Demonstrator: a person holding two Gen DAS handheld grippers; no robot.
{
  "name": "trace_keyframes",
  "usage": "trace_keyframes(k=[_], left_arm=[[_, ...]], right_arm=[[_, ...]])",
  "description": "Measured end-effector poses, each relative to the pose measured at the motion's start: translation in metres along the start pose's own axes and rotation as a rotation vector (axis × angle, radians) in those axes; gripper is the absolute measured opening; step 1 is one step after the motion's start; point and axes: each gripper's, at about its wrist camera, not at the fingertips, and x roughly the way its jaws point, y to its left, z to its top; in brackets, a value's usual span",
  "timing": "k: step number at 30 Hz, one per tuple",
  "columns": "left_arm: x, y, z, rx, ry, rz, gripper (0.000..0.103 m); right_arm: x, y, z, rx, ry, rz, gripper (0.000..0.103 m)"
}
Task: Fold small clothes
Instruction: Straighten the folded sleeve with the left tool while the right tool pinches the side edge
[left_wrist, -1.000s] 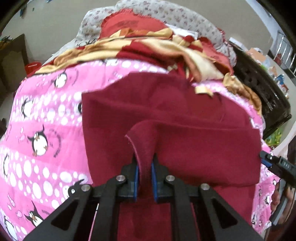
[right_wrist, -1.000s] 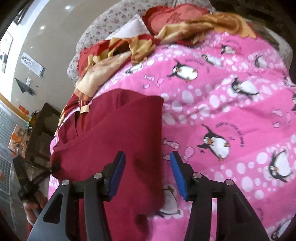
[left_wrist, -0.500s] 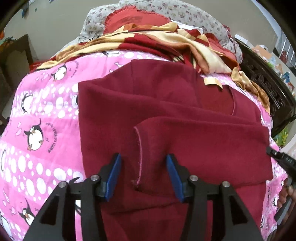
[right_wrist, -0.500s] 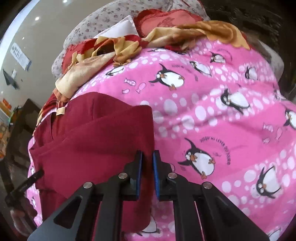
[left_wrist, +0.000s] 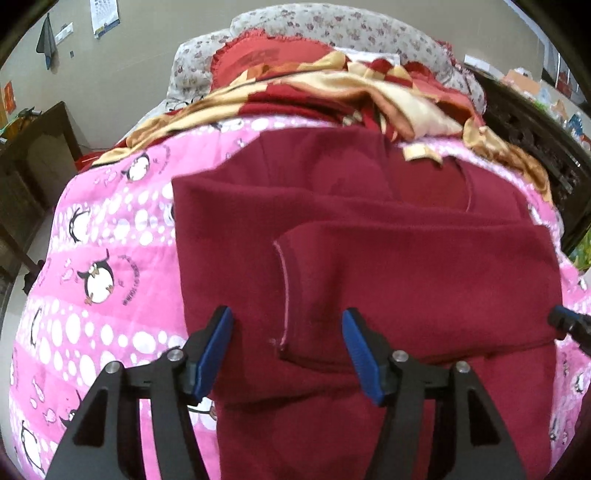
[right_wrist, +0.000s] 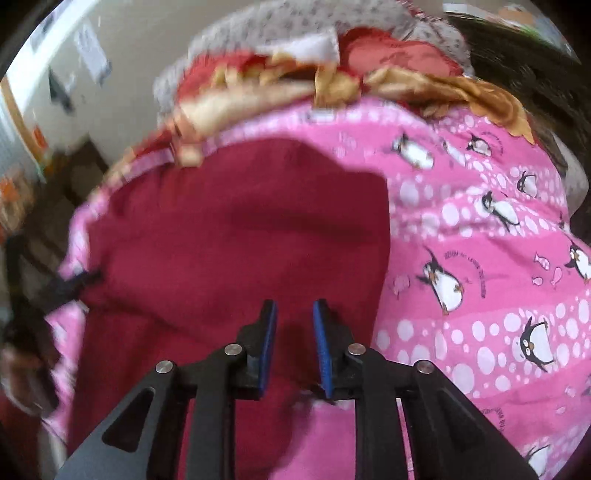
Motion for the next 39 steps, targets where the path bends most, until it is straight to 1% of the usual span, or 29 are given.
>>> trace_keyframes(k=[1, 4, 7, 10, 14, 15, 18, 20, 22, 26, 28, 30, 32, 34, 36, 38, 39], left_arm=[[0.002, -0.001, -0.002, 0.006, 0.002, 0.005, 0.065], [0.003, -0.001, -0.003, 0.017, -0.004, 0.008, 0.066], [0.003, 0.0, -0.002, 0.013, -0.003, 0.004, 0.067], [0.005, 0.001, -0.001, 0.007, -0.005, 0.007, 0.068], [0.007, 0.001, -0.001, 0.001, -0.004, 0.008, 0.07], [0.007, 0.001, -0.001, 0.001, -0.004, 0.008, 0.07], [0.009, 0.001, 0.0, 0.004, -0.001, 0.01, 0.071], [0.011, 0.001, 0.001, 0.005, 0.001, 0.011, 0.072], [0.012, 0.002, 0.001, 0.0, 0.002, 0.008, 0.073], [0.011, 0.003, 0.0, -0.006, 0.002, 0.005, 0.073], [0.01, 0.003, -0.001, -0.008, 0.001, 0.002, 0.073], [0.01, 0.003, -0.002, -0.01, 0.0, 0.003, 0.074], [0.011, 0.001, -0.003, -0.006, -0.002, 0.008, 0.076], [0.011, -0.001, -0.005, 0.002, -0.005, 0.019, 0.076], [0.005, -0.001, -0.006, 0.003, 0.006, 0.024, 0.076], [-0.009, 0.0, -0.009, 0.003, 0.0, 0.018, 0.076], [-0.015, 0.002, -0.01, 0.005, -0.006, 0.017, 0.076]], right_arm=[[0.005, -0.001, -0.003, -0.005, 0.018, -0.01, 0.028], [-0.001, -0.004, -0.002, 0.015, 0.005, 0.001, 0.027], [-0.019, 0.002, 0.009, 0.001, -0.046, 0.001, 0.028], [-0.025, 0.016, 0.023, -0.029, -0.091, 0.016, 0.029], [-0.008, 0.035, 0.044, -0.062, -0.117, 0.006, 0.029], [0.001, 0.038, 0.05, -0.061, -0.111, -0.003, 0.029], [0.035, 0.037, 0.063, -0.04, -0.053, -0.041, 0.028], [0.041, 0.035, 0.067, -0.026, -0.06, -0.038, 0.028], [0.038, 0.036, 0.068, -0.027, -0.056, -0.038, 0.028], [0.013, 0.038, 0.056, -0.048, -0.054, -0.037, 0.028], [-0.002, 0.035, 0.04, -0.063, -0.049, -0.049, 0.03], [-0.009, 0.028, 0.023, -0.052, -0.038, -0.053, 0.032], [-0.006, 0.02, 0.006, -0.044, -0.001, -0.061, 0.032], [0.006, 0.013, -0.007, -0.046, 0.032, -0.105, 0.032], [0.006, 0.011, -0.01, -0.041, 0.01, -0.099, 0.032], [-0.003, 0.015, -0.007, -0.04, 0.02, -0.106, 0.032], [-0.012, 0.018, -0.006, -0.042, 0.009, -0.097, 0.032]])
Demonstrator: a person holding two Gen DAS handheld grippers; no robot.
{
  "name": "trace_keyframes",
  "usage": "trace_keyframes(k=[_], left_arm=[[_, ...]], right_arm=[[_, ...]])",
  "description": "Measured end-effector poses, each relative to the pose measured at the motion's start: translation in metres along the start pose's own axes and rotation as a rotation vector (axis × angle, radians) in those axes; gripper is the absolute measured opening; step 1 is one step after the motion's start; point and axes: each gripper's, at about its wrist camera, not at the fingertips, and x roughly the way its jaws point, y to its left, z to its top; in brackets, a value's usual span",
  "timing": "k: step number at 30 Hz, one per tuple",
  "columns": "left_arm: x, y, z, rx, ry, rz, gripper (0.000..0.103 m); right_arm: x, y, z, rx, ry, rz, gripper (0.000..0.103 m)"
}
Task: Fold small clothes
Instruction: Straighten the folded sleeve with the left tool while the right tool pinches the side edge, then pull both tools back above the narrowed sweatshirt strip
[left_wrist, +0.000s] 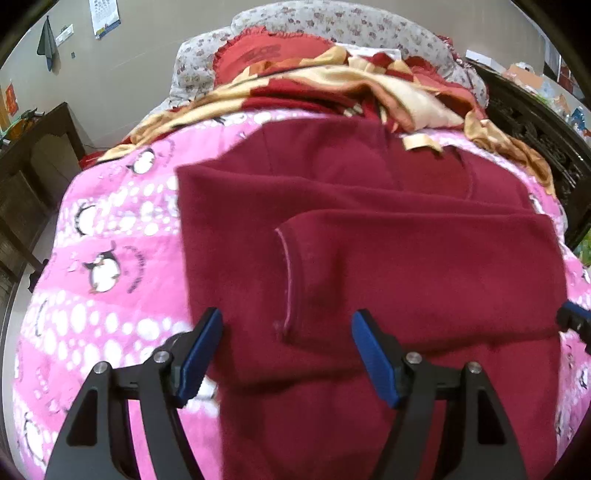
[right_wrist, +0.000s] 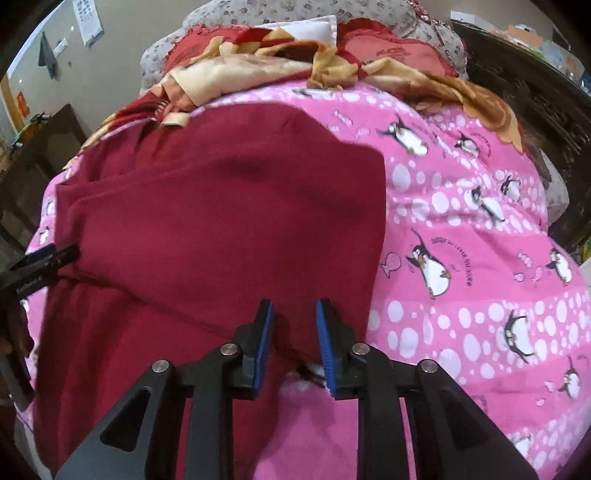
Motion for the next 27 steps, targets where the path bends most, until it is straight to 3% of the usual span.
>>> trace_keyframes(k=[4, 11, 15, 21, 22, 24, 27], left_arm=[[-0.035, 0.013, -0.016, -0.014, -0.022, -0.015, 0.076], [-0.083, 0.035, -0.066, -0.044, -0.017, -0.063, 0.086], [-0.092, 0.043, -0.09, -0.083, 0.007, -0.067, 0.086], [-0.108, 0.05, -0.119, -0.137, 0.034, -0.072, 0.086], [-0.111, 0.049, -0.122, -0.129, 0.029, -0.059, 0.086], [-0.12, 0.048, -0.128, -0.108, 0.015, -0.034, 0.086], [-0.131, 0.049, -0.138, -0.094, -0.004, -0.021, 0.086]], right_arm=[[-0.038, 0.002, -0.013, 0.001, -0.039, 0.041, 0.036], [-0.073, -0.005, -0.061, 0.043, 0.038, 0.186, 0.04], [-0.06, -0.011, -0.082, 0.103, 0.048, 0.206, 0.047], [-0.016, -0.009, -0.074, 0.187, 0.031, 0.25, 0.046], [-0.006, -0.007, -0.073, 0.185, 0.054, 0.24, 0.044], [-0.007, -0.009, -0.075, 0.203, 0.041, 0.227, 0.016], [-0.029, -0.016, -0.076, 0.178, -0.02, 0.213, 0.015]])
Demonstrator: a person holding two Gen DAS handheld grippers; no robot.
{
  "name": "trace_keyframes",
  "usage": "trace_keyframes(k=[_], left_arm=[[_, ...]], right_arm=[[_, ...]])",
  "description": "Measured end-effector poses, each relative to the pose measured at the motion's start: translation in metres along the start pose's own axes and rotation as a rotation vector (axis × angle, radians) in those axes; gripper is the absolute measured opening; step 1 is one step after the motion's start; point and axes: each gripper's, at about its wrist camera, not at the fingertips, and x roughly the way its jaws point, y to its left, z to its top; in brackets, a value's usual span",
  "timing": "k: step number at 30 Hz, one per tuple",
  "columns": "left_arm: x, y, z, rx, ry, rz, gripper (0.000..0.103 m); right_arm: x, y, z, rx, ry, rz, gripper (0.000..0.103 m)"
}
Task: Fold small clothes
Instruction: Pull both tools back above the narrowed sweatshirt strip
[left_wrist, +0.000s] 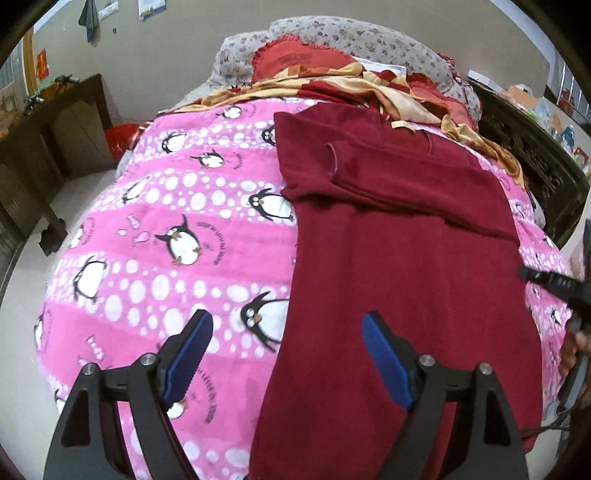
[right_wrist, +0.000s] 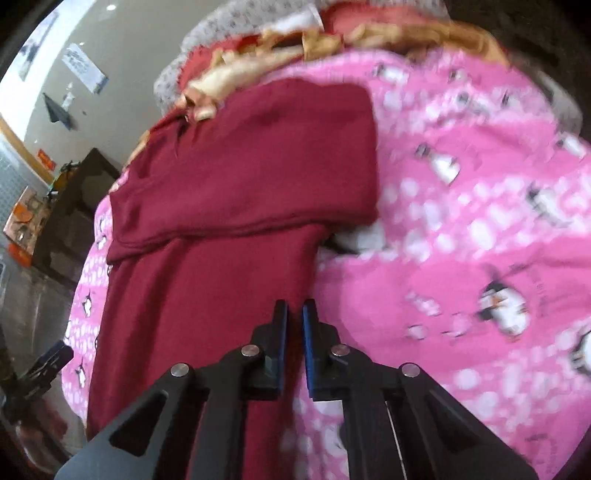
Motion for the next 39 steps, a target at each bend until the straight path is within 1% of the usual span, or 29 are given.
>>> trace_keyframes(k=[2, 3, 7, 8, 10, 11, 12, 13, 14, 17, 19, 20, 21, 22, 25, 28, 31, 32, 34, 35, 37, 39], left_arm=[[-0.001, 0.002, -0.006, 0.001, 0.006, -0.004, 0.086], [0.001, 0.002, -0.007, 0.001, 0.011, -0.005, 0.086], [0.005, 0.008, -0.019, -0.016, 0.041, -0.008, 0.086], [0.003, 0.01, -0.022, -0.024, 0.04, -0.016, 0.086], [0.0, 0.015, -0.027, -0.03, 0.035, -0.018, 0.086], [-0.001, 0.017, -0.029, -0.031, 0.034, -0.018, 0.086], [-0.002, 0.02, -0.033, -0.033, 0.036, -0.019, 0.086], [-0.001, 0.022, -0.035, -0.036, 0.041, -0.021, 0.086], [0.0, 0.024, -0.038, -0.039, 0.049, -0.024, 0.086], [0.002, 0.026, -0.046, -0.038, 0.063, -0.03, 0.086], [0.005, 0.026, -0.049, -0.034, 0.077, -0.029, 0.086], [0.006, 0.025, -0.05, -0.033, 0.083, -0.032, 0.086], [0.005, 0.024, -0.051, -0.032, 0.083, -0.034, 0.086], [0.004, 0.023, -0.052, -0.031, 0.08, -0.034, 0.086], [-0.005, 0.021, -0.055, -0.02, 0.064, -0.036, 0.086], [-0.008, 0.019, -0.062, -0.009, 0.063, -0.037, 0.086], [-0.004, 0.017, -0.068, 0.003, 0.093, -0.027, 0.086], [-0.003, 0.018, -0.07, 0.006, 0.1, -0.025, 0.086], [-0.004, 0.019, -0.073, 0.01, 0.105, -0.028, 0.086], [-0.004, 0.02, -0.074, 0.01, 0.108, -0.031, 0.086], [-0.001, 0.021, -0.076, 0.01, 0.129, -0.044, 0.086], [0.004, 0.021, -0.078, 0.012, 0.156, -0.055, 0.086]], right_arm=[[-0.007, -0.003, 0.002, -0.008, -0.015, -0.04, 0.014], [-0.005, -0.006, 0.003, 0.003, -0.007, -0.047, 0.014], [-0.003, -0.003, 0.0, 0.008, 0.014, -0.04, 0.015], [-0.009, -0.002, -0.002, 0.019, 0.017, -0.035, 0.018], [-0.029, -0.003, -0.012, 0.03, 0.029, 0.004, 0.03], [-0.036, -0.002, -0.017, 0.027, 0.035, 0.02, 0.039], [-0.047, -0.002, -0.028, 0.02, 0.041, 0.034, 0.044], [-0.054, -0.003, -0.037, 0.015, 0.046, 0.039, 0.044], [-0.059, -0.003, -0.05, 0.004, 0.063, 0.047, 0.044], [-0.059, -0.001, -0.082, 0.0, 0.128, 0.059, 0.044], [-0.051, 0.003, -0.098, 0.002, 0.15, 0.083, 0.044], [-0.049, 0.004, -0.101, -0.005, 0.155, 0.086, 0.041], [-0.049, 0.009, -0.105, -0.025, 0.137, 0.073, 0.025], [-0.053, 0.015, -0.107, -0.06, 0.112, 0.061, 0.017], [-0.071, 0.022, -0.109, -0.125, 0.06, 0.004, 0.016], [-0.081, 0.006, -0.109, -0.066, 0.046, 0.01, 0.016], [-0.075, -0.001, -0.112, -0.024, 0.07, 0.034, 0.017], [-0.075, 0.001, -0.114, -0.021, 0.074, 0.043, 0.021], [-0.078, 0.004, -0.118, -0.016, 0.096, 0.083, 0.034], [-0.078, 0.006, -0.12, -0.015, 0.108, 0.103, 0.043], [-0.08, 0.006, -0.128, -0.009, 0.127, 0.14, 0.045], [-0.081, 0.005, -0.136, -0.011, 0.147, 0.153, 0.045]])
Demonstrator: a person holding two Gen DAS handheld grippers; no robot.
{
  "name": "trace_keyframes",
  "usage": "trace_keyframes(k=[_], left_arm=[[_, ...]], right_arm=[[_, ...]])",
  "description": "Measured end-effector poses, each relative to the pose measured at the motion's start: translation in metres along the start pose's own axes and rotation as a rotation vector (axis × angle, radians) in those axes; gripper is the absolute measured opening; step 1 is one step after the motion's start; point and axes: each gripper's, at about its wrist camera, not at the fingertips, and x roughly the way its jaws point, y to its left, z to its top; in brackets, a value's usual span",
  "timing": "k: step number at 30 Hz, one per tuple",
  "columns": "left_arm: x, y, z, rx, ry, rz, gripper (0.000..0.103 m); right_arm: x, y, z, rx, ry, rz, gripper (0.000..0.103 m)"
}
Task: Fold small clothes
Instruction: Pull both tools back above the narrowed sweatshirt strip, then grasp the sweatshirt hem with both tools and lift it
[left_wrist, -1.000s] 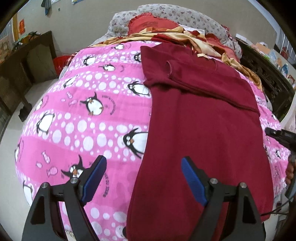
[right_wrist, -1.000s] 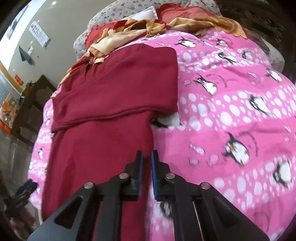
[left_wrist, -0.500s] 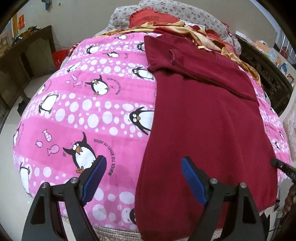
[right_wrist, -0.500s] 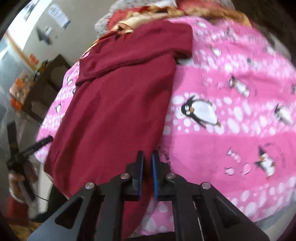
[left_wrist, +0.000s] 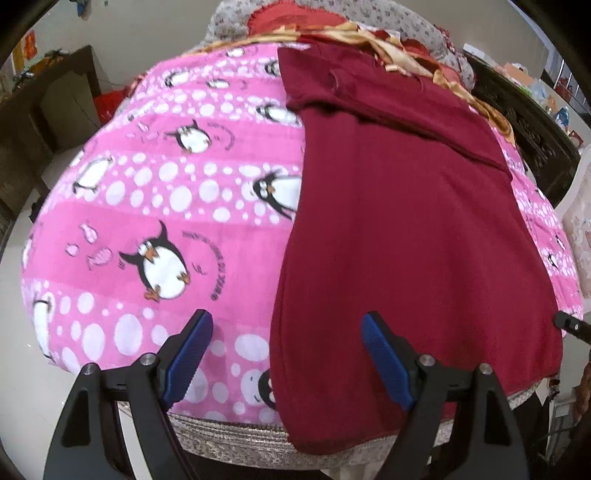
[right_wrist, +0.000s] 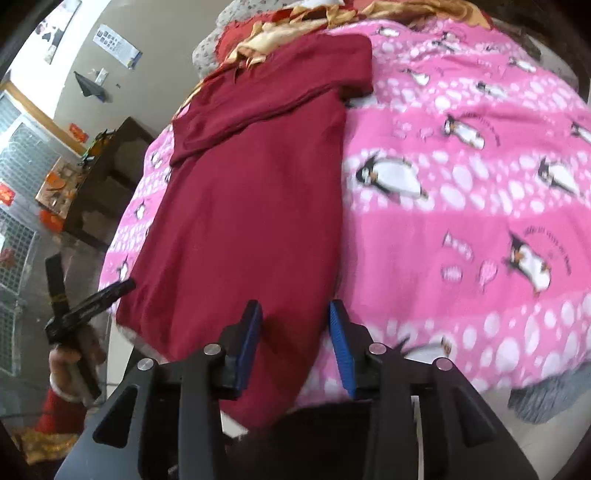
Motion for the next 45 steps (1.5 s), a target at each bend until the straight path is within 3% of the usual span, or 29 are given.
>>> trace_keyframes(k=[10, 13, 16, 17, 18, 21, 25, 28, 33, 38, 42, 45], left_arm=[[0.01, -0.007, -0.002, 0.033, 0.032, -0.02, 0.085], [0.01, -0.013, -0.003, 0.064, 0.042, -0.035, 0.068], [0.009, -0.018, 0.0, 0.084, 0.065, -0.068, 0.038], [0.008, -0.018, 0.002, 0.079, 0.078, -0.088, 0.02], [0.008, -0.017, 0.006, 0.062, 0.102, -0.131, 0.01], [-0.002, -0.015, 0.02, 0.047, 0.101, -0.185, 0.01], [-0.022, -0.012, 0.057, 0.012, 0.026, -0.265, 0.01], [-0.027, -0.012, 0.093, -0.013, -0.039, -0.277, 0.01], [-0.017, -0.025, 0.16, -0.027, -0.131, -0.274, 0.01], [0.008, -0.043, 0.231, -0.033, -0.194, -0.233, 0.01], [0.046, -0.042, 0.285, -0.081, -0.181, -0.185, 0.01], [0.073, -0.036, 0.306, -0.112, -0.15, -0.162, 0.01]], right_arm=[[0.006, 0.002, -0.006, -0.03, -0.005, 0.075, 0.046], [0.014, 0.005, -0.006, -0.053, 0.002, 0.096, 0.046], [0.015, 0.009, -0.004, -0.083, 0.011, 0.101, 0.032], [0.013, 0.009, -0.002, -0.083, 0.017, 0.114, 0.024], [0.012, 0.007, -0.001, -0.069, 0.021, 0.143, 0.022], [0.005, 0.007, 0.008, -0.046, 0.002, 0.216, 0.019], [-0.011, 0.011, 0.042, -0.034, -0.099, 0.298, 0.019], [-0.016, 0.007, 0.078, -0.01, -0.166, 0.321, 0.019], [-0.015, -0.004, 0.143, 0.033, -0.278, 0.296, 0.018], [0.001, -0.018, 0.209, 0.072, -0.321, 0.249, 0.017], [0.029, -0.041, 0.266, 0.172, -0.32, 0.205, 0.017], [0.051, -0.048, 0.294, 0.197, -0.294, 0.191, 0.017]])
